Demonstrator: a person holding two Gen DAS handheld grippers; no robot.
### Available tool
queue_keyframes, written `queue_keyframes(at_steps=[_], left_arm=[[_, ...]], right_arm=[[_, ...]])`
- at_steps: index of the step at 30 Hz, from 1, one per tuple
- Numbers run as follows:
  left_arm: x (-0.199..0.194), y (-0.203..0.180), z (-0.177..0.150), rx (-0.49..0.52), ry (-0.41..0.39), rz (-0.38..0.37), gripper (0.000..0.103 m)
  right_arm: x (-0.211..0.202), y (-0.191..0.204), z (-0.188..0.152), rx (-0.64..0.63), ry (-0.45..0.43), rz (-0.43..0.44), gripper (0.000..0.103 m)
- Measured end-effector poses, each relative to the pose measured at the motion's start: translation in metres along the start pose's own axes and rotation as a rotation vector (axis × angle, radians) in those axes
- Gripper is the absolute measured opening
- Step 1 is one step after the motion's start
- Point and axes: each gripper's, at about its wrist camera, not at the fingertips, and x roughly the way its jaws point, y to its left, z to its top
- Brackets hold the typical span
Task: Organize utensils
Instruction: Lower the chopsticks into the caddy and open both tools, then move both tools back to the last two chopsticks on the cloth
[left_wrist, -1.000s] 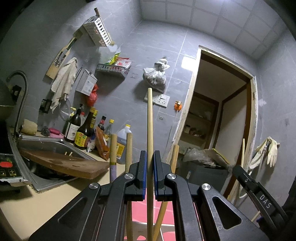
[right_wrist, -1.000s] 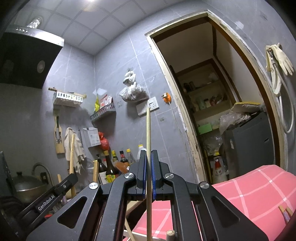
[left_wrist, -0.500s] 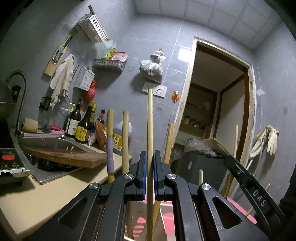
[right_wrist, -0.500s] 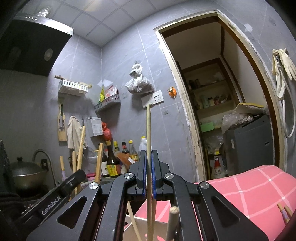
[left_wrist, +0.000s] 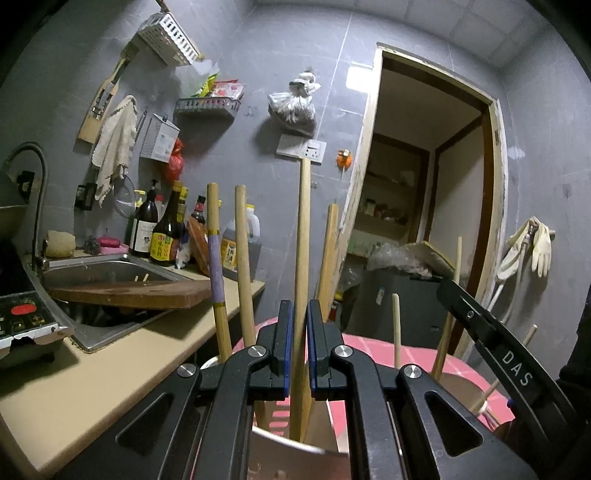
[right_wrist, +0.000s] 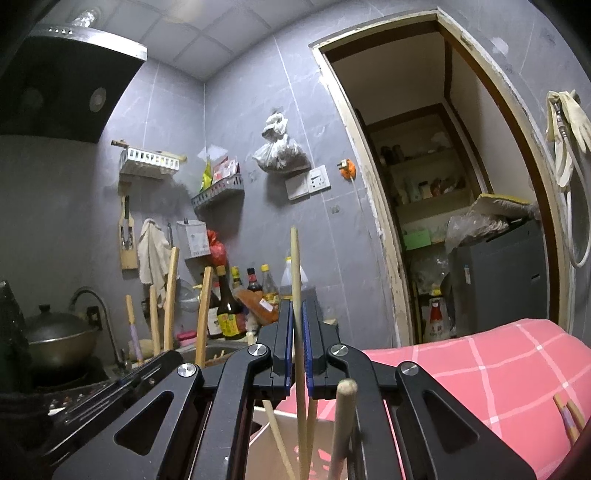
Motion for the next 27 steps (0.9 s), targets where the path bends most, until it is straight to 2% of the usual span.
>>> queue_keyframes(at_steps=[8, 12, 15, 17, 20, 22, 27], left_arm=[[-0.007, 0.006, -0.001, -0.015, 0.03, -0.024, 0.006], [-0.014, 0.007, 0.003, -0.013, 0.03, -0.036, 0.008], [-0.018, 0.007, 0.006, -0.02, 0.043, -0.047, 0.017], [-0.02, 0.006, 0.009, -0.021, 0.051, -0.058, 0.025], [-0.022, 0.002, 0.013, -0.01, 0.076, -0.072, 0.03], [-0.022, -0.001, 0.015, -0.004, 0.097, -0.075, 0.035], [-0.024, -0.015, 0.015, 0.024, 0.139, -0.092, 0.047]], right_arm=[[-0.009, -0.001, 0.002, 0.003, 0.019, 0.001, 0.007], [-0.015, -0.003, 0.006, 0.004, 0.011, -0.002, 0.012], [-0.023, -0.006, 0.01, 0.01, 0.013, -0.008, 0.021], [-0.028, -0.009, 0.013, 0.017, 0.027, -0.013, 0.021], [-0.037, -0.015, 0.017, 0.02, 0.048, -0.025, 0.022], [-0.044, -0.02, 0.021, 0.022, 0.06, -0.036, 0.026], [-0.063, -0.032, 0.03, 0.013, 0.085, -0.068, 0.049]])
